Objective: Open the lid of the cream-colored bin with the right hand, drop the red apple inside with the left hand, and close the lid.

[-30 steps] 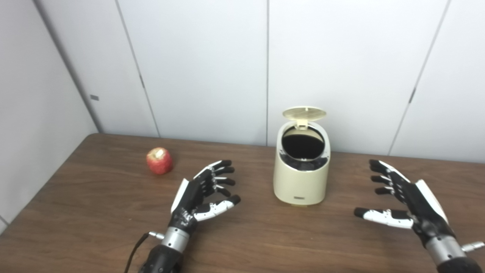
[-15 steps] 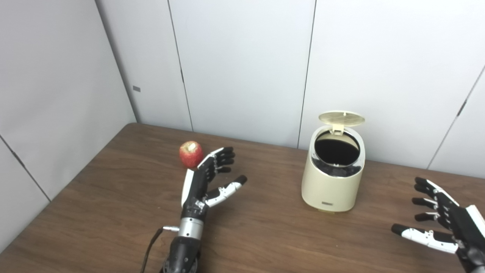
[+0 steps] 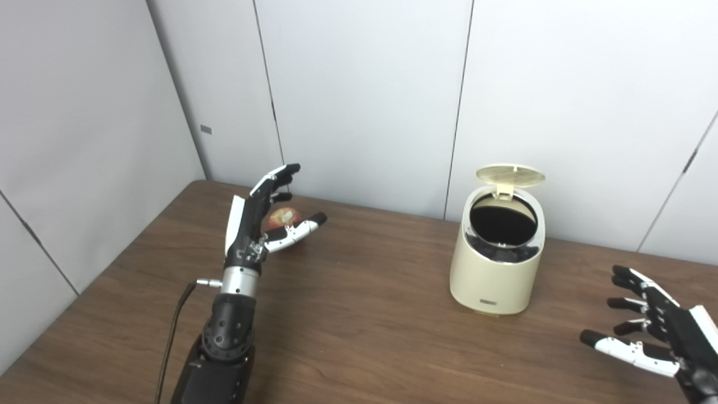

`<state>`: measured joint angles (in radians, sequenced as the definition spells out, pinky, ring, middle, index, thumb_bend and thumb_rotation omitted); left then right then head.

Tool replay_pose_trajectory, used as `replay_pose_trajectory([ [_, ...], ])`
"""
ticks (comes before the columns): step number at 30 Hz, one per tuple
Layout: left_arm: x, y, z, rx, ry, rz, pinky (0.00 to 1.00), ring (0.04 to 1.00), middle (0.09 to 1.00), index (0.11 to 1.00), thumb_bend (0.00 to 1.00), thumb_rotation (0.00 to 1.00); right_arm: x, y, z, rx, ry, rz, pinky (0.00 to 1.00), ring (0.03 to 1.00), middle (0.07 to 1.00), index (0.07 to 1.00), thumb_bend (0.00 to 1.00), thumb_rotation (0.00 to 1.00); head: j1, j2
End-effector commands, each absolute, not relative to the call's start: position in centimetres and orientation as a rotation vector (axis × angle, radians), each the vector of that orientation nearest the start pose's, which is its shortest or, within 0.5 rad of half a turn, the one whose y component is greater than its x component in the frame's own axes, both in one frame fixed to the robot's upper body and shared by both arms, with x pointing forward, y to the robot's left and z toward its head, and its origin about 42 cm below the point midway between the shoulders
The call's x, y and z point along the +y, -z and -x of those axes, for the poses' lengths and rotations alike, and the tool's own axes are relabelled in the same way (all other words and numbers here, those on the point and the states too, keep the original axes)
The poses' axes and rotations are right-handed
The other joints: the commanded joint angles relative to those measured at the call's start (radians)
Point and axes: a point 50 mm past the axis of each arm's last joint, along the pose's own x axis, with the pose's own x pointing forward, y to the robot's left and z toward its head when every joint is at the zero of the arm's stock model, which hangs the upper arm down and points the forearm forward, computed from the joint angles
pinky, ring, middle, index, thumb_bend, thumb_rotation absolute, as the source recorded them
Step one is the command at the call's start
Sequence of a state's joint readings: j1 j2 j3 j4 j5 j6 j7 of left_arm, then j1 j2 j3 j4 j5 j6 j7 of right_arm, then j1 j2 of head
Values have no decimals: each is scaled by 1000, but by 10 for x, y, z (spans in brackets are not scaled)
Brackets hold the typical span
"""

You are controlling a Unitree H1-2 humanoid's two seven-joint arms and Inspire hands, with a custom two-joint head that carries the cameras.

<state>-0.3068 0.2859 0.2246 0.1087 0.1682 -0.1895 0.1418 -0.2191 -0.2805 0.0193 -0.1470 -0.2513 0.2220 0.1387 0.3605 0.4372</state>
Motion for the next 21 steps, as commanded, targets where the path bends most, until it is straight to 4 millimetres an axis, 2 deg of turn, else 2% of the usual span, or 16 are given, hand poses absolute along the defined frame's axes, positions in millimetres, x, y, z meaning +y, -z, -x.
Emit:
replay_pose_trajectory([
  [1, 360, -234, -378, -475, -345, -466, 742, 855, 874, 848, 821, 186, -271, -217, -351, -204, -84, 538, 510, 734, 852, 846, 820, 299, 1, 1],
  [10, 380, -245, -391, -454, -357, -531, 685, 873, 895, 865, 808, 127, -273, -218, -352, -199, -100, 547, 498, 731, 857, 844, 833, 310, -9, 2],
  [14, 385, -243, -396, -444, -360, -550, 659, 873, 887, 863, 782, 52, -275, -217, -353, -200, -104, 534, 496, 725, 851, 836, 856, 311, -10, 3],
  [18, 390, -240, -402, -386, -362, -606, 670, 877, 888, 859, 833, 112, -276, -218, -354, -205, -98, 540, 483, 704, 835, 823, 867, 295, -13, 4],
  [20, 392, -240, -404, -346, -358, -618, 786, 913, 905, 882, 910, 199, -277, -219, -354, -205, -93, 543, 455, 688, 822, 811, 882, 296, -14, 4],
  [21, 392, -239, -405, -325, -362, -625, 786, 913, 905, 882, 910, 199, -277, -219, -354, -208, -91, 554, 455, 688, 822, 811, 882, 296, -15, 4],
])
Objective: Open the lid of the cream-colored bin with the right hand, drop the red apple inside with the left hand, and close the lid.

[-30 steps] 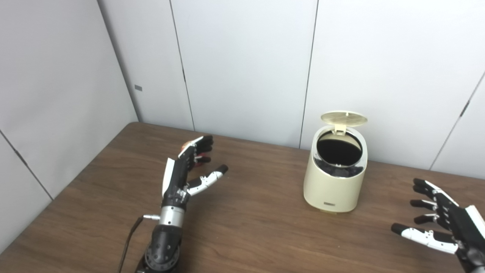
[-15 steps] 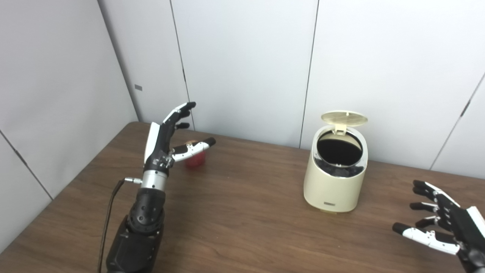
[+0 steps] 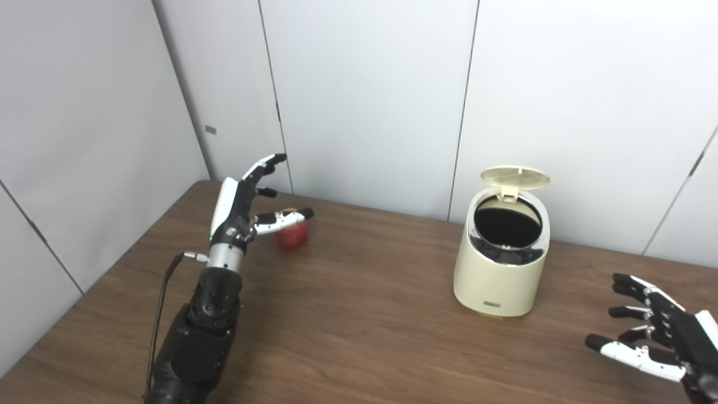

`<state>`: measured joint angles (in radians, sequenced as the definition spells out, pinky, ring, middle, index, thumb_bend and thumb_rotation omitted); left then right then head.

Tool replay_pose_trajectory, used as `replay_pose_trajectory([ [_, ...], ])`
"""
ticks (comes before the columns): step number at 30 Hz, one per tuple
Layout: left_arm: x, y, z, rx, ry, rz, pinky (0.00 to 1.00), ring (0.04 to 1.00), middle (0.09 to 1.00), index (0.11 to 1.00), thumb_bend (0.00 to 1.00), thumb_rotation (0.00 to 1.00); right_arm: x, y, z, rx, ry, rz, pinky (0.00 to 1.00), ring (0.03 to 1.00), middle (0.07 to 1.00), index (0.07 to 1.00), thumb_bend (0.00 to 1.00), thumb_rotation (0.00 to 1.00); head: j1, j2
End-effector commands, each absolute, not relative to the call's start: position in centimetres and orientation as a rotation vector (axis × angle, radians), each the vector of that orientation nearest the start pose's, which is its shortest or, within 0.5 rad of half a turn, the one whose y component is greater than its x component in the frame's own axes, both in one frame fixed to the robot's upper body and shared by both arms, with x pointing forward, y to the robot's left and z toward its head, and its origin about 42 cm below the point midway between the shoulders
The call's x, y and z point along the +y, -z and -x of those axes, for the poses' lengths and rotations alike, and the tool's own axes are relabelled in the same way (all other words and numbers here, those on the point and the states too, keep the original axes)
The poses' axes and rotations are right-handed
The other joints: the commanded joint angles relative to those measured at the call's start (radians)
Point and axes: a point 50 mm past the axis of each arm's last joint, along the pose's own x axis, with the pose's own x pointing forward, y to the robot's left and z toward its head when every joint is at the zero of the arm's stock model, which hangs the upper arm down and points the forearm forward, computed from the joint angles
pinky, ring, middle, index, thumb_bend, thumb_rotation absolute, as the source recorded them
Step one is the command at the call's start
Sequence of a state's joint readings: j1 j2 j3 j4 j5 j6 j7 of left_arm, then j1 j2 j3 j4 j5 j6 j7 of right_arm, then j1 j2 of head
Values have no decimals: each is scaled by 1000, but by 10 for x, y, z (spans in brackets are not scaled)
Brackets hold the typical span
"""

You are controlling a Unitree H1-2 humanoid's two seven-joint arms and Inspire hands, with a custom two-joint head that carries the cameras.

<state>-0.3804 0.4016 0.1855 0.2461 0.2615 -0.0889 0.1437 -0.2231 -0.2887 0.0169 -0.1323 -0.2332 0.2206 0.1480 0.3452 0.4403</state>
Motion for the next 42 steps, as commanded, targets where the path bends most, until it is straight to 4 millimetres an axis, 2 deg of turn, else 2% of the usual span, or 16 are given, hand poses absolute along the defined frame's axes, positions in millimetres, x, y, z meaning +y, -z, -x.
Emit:
replay_pose_trajectory([
  [1, 392, -238, -405, -314, -365, -630, 792, 912, 905, 885, 937, 224, -277, -220, -354, -213, -91, 561, 442, 680, 818, 810, 887, 309, 0, 1],
  [5, 395, -233, -409, -269, -370, -662, 811, 921, 915, 908, 965, 234, -279, -219, -354, -221, -91, 565, 419, 670, 816, 806, 896, 330, -4, 2],
  [13, 396, -218, -416, -212, -384, -691, 850, 957, 937, 928, 939, 216, -283, -221, -352, -211, -89, 555, 406, 663, 810, 791, 912, 337, -13, 6],
  [20, 397, -207, -421, -178, -404, -727, 813, 967, 944, 918, 924, 247, -286, -223, -351, -202, -88, 555, 399, 657, 803, 779, 919, 332, -20, 6],
  [26, 396, -199, -425, -139, -424, -755, 732, 909, 907, 904, 937, 268, -289, -224, -350, -196, -89, 549, 399, 647, 791, 771, 937, 341, -23, 5],
  [30, 397, -193, -428, -121, -454, -767, 660, 839, 851, 872, 922, 241, -288, -225, -349, -196, -91, 557, 429, 664, 820, 779, 905, 312, -26, 5],
  [42, 399, -174, -436, -82, -489, -751, 580, 737, 772, 812, 919, 195, -289, -226, -348, -191, -98, 562, 451, 668, 832, 789, 880, 299, -30, 11],
])
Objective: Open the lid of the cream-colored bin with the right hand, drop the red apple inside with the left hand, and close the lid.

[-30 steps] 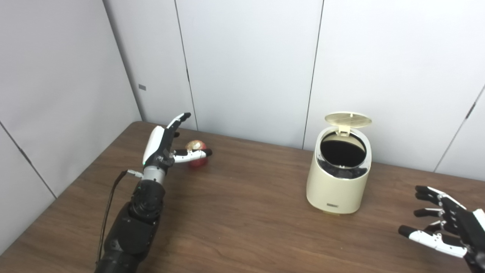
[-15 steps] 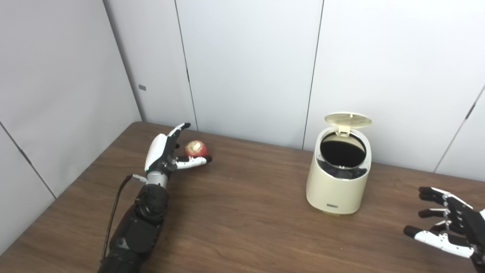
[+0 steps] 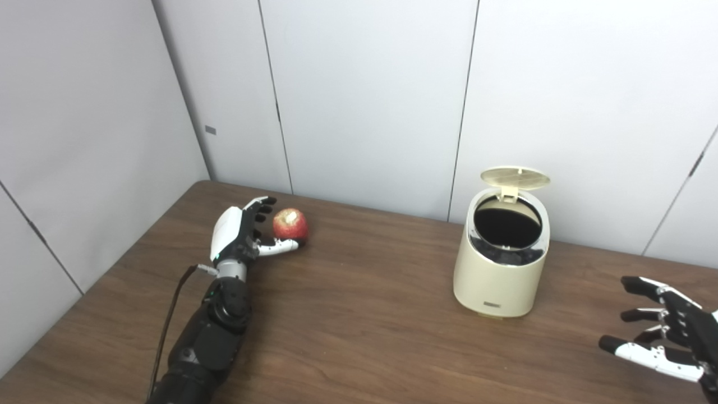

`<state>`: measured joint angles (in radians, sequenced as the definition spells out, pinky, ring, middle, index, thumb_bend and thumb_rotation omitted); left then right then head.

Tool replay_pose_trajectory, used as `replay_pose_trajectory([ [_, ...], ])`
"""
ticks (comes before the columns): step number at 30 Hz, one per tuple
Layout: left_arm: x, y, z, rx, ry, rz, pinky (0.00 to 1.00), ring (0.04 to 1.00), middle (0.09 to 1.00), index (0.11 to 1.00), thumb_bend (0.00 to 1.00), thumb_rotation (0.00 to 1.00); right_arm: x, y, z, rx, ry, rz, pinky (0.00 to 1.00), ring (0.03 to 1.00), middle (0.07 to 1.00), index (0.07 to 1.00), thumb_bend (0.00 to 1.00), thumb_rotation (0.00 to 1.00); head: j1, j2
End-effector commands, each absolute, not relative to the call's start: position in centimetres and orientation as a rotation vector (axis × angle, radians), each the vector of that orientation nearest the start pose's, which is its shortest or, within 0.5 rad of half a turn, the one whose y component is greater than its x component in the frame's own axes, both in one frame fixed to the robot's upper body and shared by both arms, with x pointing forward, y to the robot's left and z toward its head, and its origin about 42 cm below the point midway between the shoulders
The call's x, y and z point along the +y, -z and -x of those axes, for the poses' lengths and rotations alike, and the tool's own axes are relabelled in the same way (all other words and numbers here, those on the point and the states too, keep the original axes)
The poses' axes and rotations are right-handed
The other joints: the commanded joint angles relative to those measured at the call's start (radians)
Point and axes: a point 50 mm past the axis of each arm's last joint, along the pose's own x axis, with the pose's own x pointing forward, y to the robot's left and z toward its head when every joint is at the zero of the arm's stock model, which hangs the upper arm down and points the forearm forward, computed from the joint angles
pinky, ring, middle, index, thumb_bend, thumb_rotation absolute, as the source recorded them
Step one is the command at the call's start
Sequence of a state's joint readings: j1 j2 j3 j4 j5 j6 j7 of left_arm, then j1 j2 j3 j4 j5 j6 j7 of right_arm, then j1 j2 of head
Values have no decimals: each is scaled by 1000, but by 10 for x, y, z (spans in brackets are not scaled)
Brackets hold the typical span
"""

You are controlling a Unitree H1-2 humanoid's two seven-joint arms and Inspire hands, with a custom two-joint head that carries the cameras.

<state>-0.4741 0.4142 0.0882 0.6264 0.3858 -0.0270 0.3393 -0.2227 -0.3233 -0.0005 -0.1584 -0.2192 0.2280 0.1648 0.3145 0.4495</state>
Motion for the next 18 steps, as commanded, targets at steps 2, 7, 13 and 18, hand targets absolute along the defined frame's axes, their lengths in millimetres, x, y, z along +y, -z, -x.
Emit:
replay_pose_trajectory([
  [2, 398, -171, -437, -81, -487, -736, 555, 714, 764, 805, 922, 201, -288, -226, -348, -193, -99, 565, 458, 675, 835, 796, 869, 290, 0, 2],
  [7, 395, -168, -437, -101, -477, -681, 487, 605, 655, 721, 909, 140, -288, -228, -345, -191, -95, 565, 461, 677, 836, 798, 861, 274, -5, 7],
  [13, 391, -165, -435, -103, -430, -625, 407, 493, 520, 600, 826, 23, -289, -228, -343, -185, -94, 557, 457, 677, 841, 794, 867, 278, -8, 13],
  [18, 387, -158, -435, -120, -403, -596, 433, 494, 486, 584, 565, 0, -287, -229, -340, -180, -91, 557, 458, 677, 849, 798, 854, 268, -10, 15],
])
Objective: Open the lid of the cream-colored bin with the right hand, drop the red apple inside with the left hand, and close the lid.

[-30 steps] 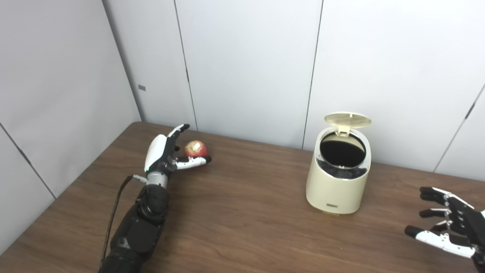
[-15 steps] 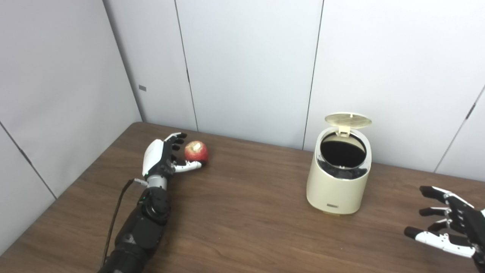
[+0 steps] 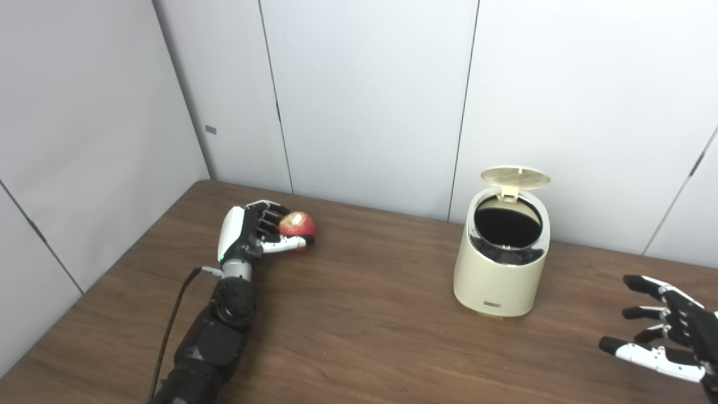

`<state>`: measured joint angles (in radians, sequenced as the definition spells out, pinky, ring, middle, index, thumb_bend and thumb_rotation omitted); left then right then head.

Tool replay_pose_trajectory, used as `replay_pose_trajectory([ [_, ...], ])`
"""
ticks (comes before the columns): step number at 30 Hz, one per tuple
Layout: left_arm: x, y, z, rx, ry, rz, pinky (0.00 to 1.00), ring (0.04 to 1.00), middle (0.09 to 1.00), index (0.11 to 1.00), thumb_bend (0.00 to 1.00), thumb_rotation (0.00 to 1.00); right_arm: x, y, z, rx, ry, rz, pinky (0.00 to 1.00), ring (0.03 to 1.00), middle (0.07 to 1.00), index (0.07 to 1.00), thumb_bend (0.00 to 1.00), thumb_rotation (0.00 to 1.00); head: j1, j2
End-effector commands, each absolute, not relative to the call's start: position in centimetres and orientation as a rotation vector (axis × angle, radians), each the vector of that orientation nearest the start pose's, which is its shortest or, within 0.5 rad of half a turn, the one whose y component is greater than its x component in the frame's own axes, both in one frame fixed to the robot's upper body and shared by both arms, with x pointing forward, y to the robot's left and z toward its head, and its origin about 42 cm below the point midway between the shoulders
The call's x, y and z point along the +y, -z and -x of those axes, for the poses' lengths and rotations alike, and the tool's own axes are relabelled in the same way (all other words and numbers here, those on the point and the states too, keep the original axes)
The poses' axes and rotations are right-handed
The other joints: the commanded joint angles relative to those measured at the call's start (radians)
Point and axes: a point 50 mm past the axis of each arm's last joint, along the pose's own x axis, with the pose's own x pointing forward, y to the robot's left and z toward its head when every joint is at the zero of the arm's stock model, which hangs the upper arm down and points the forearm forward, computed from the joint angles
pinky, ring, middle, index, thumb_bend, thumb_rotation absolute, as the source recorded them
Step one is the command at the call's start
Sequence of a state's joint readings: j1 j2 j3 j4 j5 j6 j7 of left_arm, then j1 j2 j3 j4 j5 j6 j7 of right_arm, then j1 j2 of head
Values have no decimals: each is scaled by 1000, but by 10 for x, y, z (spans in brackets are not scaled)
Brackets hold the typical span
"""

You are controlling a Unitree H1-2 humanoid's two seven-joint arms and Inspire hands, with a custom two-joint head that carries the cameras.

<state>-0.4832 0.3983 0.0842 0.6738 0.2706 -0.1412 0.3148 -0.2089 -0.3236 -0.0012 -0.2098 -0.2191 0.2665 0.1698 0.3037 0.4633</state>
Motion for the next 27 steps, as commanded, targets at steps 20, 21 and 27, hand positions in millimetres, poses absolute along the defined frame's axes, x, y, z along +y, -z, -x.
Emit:
replay_pose_trajectory([
  [20, 374, -176, -433, -294, -440, -579, 339, 397, 466, 487, 525, 0, -281, -233, -335, -172, -83, 545, 481, 686, 846, 810, 814, 190, -11, 8],
  [21, 373, -179, -432, -313, -440, -579, 318, 377, 444, 492, 524, 0, -281, -234, -335, -168, -82, 543, 487, 695, 853, 818, 803, 169, -11, 8],
  [27, 358, -210, -425, -432, -437, -633, 371, 384, 428, 503, 523, 0, -274, -238, -335, -149, -76, 543, 567, 756, 883, 853, 756, 60, -31, 9],
])
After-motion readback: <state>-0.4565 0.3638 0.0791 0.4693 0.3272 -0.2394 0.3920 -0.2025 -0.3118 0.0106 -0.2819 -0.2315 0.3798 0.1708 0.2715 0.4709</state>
